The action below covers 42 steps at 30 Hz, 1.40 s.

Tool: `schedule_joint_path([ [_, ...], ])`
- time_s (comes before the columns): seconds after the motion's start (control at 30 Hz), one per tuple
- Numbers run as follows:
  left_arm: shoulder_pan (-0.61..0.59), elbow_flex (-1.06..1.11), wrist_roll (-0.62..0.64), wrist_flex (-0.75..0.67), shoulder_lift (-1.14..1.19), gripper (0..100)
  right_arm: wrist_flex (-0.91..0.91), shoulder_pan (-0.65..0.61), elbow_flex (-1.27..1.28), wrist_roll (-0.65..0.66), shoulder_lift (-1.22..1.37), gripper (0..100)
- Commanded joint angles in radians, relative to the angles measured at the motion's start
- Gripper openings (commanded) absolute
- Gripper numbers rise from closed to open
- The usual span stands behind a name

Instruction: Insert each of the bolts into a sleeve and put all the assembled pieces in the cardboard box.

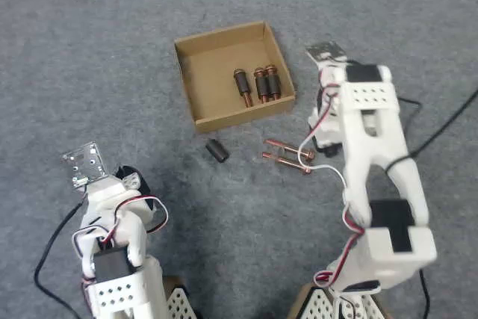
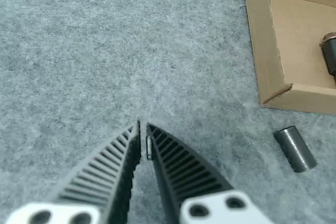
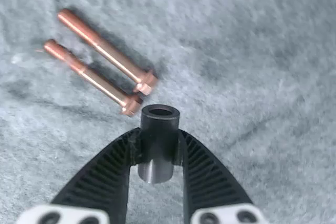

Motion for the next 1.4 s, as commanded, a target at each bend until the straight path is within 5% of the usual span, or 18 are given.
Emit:
schedule_joint_path([
  [0.0, -0.008, -0.010, -0.012, 0.000, -0.011, 2, -0.056, 0.058, 0.112, 0.020, -0.163, 0.6],
  [0.43, -0.008, -0.010, -0.012, 0.002, -0.011, 2, -0.337, 0.303, 0.605, 0.026, -0.460, 0.6],
  [0.7, -0.008, -0.010, -0.012, 0.002, -0.011, 2, -0.559, 0.338, 0.868, 0.015, -0.478, 0.6],
  [1.03, 0.000, -0.010, -0.084, 0.005, -0.014, 2, -0.587, 0.387, 0.884, -0.031, -0.484, 0.6],
  [1.37, 0.037, -0.205, -0.152, 0.180, -0.008, 2, -0.590, 0.387, 0.884, -0.031, -0.484, 0.6],
])
